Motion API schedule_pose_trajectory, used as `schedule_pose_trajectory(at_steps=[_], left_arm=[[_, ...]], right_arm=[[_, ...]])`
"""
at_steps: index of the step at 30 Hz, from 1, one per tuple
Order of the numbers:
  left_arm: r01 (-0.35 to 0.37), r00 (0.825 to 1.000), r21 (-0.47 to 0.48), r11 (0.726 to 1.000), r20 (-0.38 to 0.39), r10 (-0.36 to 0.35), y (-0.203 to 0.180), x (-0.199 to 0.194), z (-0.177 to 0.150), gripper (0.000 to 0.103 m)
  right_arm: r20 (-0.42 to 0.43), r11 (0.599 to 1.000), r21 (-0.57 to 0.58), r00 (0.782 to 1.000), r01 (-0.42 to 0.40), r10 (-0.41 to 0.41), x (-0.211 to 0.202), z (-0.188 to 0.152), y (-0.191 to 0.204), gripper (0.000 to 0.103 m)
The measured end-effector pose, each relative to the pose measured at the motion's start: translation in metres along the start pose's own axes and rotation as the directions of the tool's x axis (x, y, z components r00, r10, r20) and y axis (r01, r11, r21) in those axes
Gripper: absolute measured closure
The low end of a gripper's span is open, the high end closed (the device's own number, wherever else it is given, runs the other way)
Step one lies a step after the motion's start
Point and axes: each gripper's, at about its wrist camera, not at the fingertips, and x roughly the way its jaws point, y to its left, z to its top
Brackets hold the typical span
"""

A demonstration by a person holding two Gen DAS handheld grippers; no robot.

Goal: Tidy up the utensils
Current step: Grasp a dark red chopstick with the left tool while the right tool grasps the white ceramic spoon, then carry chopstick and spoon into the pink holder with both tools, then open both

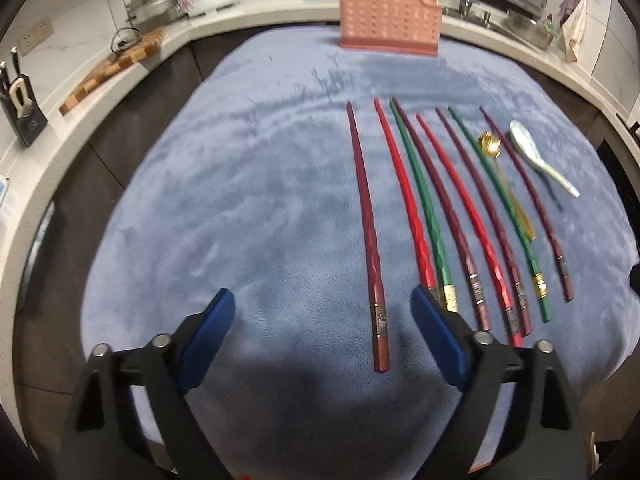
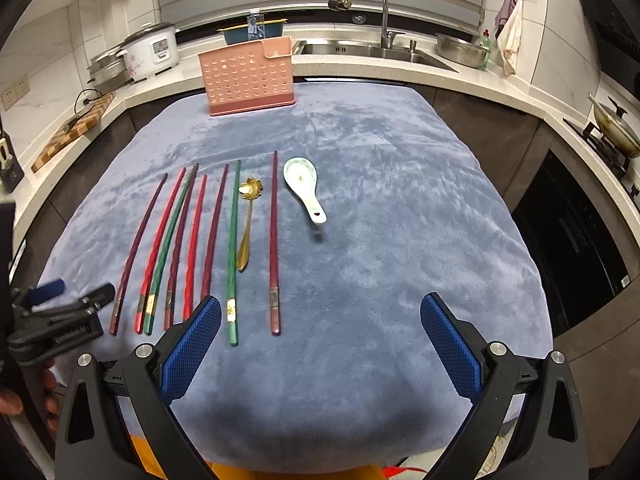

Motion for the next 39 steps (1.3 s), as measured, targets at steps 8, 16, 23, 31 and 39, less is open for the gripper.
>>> schedule_pose_trajectory(at_steps=[8,16,23,31,39], left_arm=[[0.07,0.997,-0.006,0.997,-0.038,-0.071,0.003,0.011,-0.001,0.058],[0.094,0.995,-0.011,0.995,-0.04,-0.095,0.006,0.013,0.001,0.081],[0.078,0.996,-0.003,0.997,-0.044,-0.078,0.004,0.016,0.002,0.081],[0.067,0.997,0.0,0.998,-0.046,-0.067,0.001,0.018,0.003,0.081],[0.083,0.996,-0.005,0.997,-0.041,-0.083,0.003,0.013,0.008,0.094]], right_arm=[[-0.015,0.993,0.079,0.996,-0.092,0.093,0.036,0.038,-0.016,0.028],[-0.078,0.966,0.162,0.973,-0.201,0.215,0.091,0.074,-0.024,0.071],[-0.135,0.96,0.173,0.961,-0.219,0.243,0.124,0.075,-0.023,0.088],[-0.157,0.953,0.187,0.95,-0.24,0.27,0.139,0.063,-0.024,0.089],[-0.14,0.958,0.161,0.956,-0.235,0.258,0.13,0.063,-0.019,0.094]])
